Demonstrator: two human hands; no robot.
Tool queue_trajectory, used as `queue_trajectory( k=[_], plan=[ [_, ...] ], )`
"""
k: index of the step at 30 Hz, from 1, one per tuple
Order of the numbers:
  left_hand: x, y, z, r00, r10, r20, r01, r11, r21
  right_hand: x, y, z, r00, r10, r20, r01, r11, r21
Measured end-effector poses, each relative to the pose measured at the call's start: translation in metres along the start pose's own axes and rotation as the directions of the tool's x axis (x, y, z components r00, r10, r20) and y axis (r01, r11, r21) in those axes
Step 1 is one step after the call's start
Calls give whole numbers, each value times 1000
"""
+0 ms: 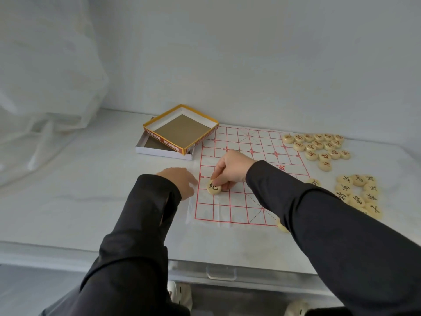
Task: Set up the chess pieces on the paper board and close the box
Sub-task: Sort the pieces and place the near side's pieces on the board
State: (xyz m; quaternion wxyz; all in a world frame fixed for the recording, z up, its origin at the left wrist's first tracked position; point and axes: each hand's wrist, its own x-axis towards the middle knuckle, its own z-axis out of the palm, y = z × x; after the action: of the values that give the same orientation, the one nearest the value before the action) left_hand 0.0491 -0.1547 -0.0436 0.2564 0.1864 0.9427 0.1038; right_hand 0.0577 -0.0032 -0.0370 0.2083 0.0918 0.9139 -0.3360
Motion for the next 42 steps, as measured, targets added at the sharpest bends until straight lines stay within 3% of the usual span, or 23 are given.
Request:
queue_trajectory(
  k=[14, 19, 21, 27, 30, 35, 42],
  plan=[
    [-2, 8, 2, 999, -33, -17, 32, 999, -12, 9, 0, 13, 995, -9, -99, -16, 969, -245],
    [-1, 5, 2, 999, -33, -13, 33, 999, -10, 0, -1, 7, 995, -48, -92, 29, 979, -200],
    [1, 3, 1, 999, -27, -26, 27, 999, 31, -4, -3, 3, 994, -72, -87, 54, 981, -187],
    [9, 1, 6, 999, 15, 37, -21, 985, 172, -9, -4, 13, 996, -87, -13, 76, 926, -370],
    [8, 0, 9, 997, -10, 77, -8, 971, 238, -8, -2, 12, 995, -98, -32, 80, 929, -361],
    [6, -2, 8, 996, -28, 83, 7, 970, 243, -11, 2, -1, 973, -121, -195, 79, 975, -209],
    [7, 0, 7, 996, -31, 87, 8, 968, 253, -15, 5, 14, 989, -118, -85, 83, 939, -333]
  ],
)
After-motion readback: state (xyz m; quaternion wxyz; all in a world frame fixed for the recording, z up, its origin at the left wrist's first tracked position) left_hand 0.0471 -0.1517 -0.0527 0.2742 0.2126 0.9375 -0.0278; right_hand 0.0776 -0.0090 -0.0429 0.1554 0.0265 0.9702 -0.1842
